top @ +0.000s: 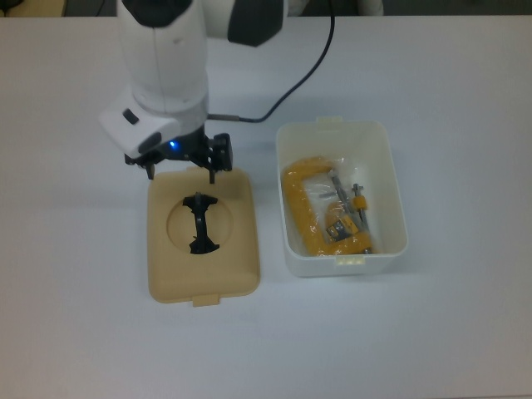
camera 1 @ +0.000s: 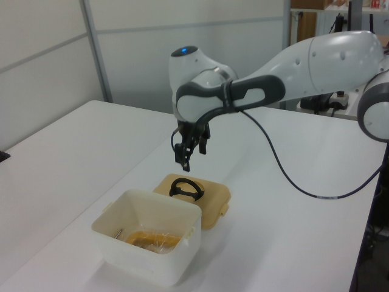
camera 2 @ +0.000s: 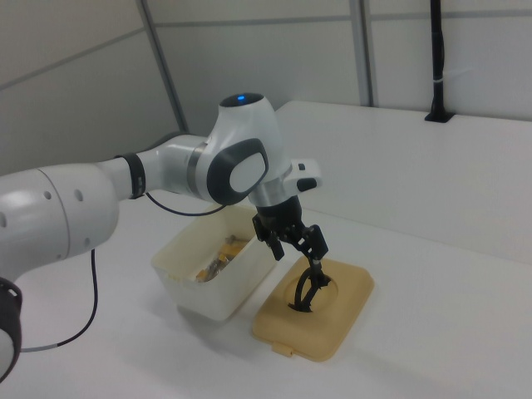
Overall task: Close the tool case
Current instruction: 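Move the gripper down over the beige lid's black handle, then lower the gripper and close it on the black handle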
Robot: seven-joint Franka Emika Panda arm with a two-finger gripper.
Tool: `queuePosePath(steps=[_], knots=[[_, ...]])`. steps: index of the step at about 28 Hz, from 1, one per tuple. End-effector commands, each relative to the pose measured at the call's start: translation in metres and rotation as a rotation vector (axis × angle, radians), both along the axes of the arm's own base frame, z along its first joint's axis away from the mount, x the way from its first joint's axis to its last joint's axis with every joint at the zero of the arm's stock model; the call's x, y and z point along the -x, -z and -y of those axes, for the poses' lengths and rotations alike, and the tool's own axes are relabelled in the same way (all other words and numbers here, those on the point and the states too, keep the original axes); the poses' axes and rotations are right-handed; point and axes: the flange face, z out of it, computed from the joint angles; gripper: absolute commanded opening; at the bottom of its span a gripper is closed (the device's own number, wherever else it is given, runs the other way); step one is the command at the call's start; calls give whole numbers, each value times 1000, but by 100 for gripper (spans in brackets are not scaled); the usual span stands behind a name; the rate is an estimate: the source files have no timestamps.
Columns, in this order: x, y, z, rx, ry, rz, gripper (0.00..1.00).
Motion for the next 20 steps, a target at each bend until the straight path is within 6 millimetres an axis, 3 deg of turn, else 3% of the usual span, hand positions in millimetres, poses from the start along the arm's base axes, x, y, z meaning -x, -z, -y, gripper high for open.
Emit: queuePosePath(steps=[1, 12, 20], knots=[[-6, 18, -7, 21, 27, 13, 100], [-15, 51, -15, 44, 41, 1, 100], [-16, 58, -15, 41, 56, -2, 96]])
